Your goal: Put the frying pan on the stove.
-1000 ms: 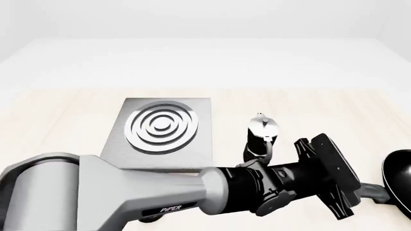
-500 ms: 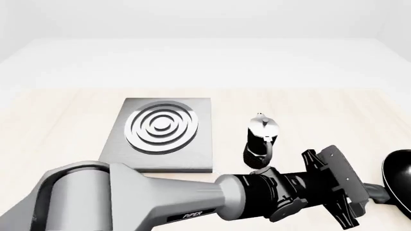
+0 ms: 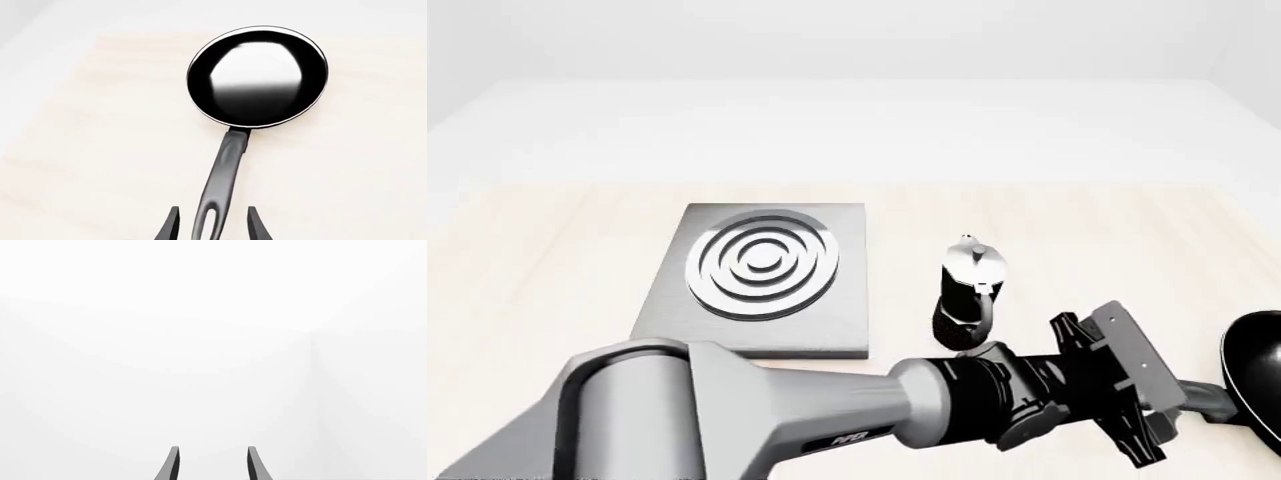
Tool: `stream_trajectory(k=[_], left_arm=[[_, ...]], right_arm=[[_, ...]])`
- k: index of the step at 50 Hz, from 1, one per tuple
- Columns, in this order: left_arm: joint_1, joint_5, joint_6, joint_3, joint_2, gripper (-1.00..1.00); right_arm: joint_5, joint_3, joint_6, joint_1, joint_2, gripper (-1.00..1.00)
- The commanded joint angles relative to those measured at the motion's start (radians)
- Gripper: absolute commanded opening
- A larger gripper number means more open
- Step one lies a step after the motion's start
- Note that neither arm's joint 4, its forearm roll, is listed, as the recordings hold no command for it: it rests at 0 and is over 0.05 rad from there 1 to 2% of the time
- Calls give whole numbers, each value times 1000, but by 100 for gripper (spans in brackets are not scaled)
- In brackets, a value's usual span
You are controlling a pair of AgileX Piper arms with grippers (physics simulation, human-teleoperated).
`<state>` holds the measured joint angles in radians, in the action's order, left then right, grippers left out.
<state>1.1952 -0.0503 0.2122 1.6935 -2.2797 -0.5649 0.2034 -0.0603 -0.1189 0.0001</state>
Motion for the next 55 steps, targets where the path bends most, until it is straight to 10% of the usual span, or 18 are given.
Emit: stream_trajectory(k=[1, 18, 55], left_arm=[[-8, 23, -9, 27, -30, 100], [-22, 63, -21, 91, -93, 100], [-31, 78, -35, 127, -149, 100]], right_arm=[[-98, -95, 7, -3, 0, 100], [-204, -200, 9, -5, 0, 100], [-128, -203, 4, -13, 0, 100]])
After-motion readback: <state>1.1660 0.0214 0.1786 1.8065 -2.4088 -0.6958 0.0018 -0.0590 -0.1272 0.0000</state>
